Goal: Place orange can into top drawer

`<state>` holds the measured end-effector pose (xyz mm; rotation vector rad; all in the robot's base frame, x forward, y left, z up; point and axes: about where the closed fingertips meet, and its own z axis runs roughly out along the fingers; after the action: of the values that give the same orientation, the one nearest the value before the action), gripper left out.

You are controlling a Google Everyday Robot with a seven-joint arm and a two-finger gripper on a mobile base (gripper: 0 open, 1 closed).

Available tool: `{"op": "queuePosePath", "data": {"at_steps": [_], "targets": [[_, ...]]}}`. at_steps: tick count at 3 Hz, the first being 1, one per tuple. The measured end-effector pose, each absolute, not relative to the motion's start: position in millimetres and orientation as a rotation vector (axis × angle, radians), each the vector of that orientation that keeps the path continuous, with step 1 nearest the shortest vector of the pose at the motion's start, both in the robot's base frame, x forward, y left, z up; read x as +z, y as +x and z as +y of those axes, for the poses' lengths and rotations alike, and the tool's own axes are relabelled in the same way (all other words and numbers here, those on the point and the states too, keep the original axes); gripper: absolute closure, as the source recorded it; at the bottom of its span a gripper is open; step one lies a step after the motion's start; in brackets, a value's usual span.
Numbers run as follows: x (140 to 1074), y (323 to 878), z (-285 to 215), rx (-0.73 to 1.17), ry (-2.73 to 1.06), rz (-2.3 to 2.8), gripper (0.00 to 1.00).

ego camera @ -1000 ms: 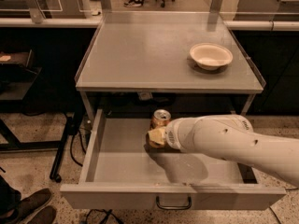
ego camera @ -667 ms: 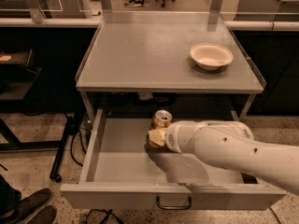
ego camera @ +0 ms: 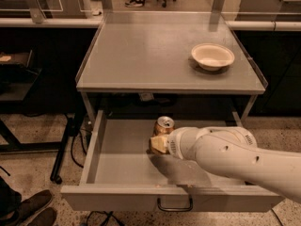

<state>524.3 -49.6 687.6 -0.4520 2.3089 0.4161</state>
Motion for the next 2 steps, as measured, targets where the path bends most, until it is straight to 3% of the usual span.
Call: {"op": "queuePosePath", "data": {"at_steps": [2], "targets": [[668.5, 508.5, -56.7, 0.394, -0.442, 2.336, 1.00]]}}
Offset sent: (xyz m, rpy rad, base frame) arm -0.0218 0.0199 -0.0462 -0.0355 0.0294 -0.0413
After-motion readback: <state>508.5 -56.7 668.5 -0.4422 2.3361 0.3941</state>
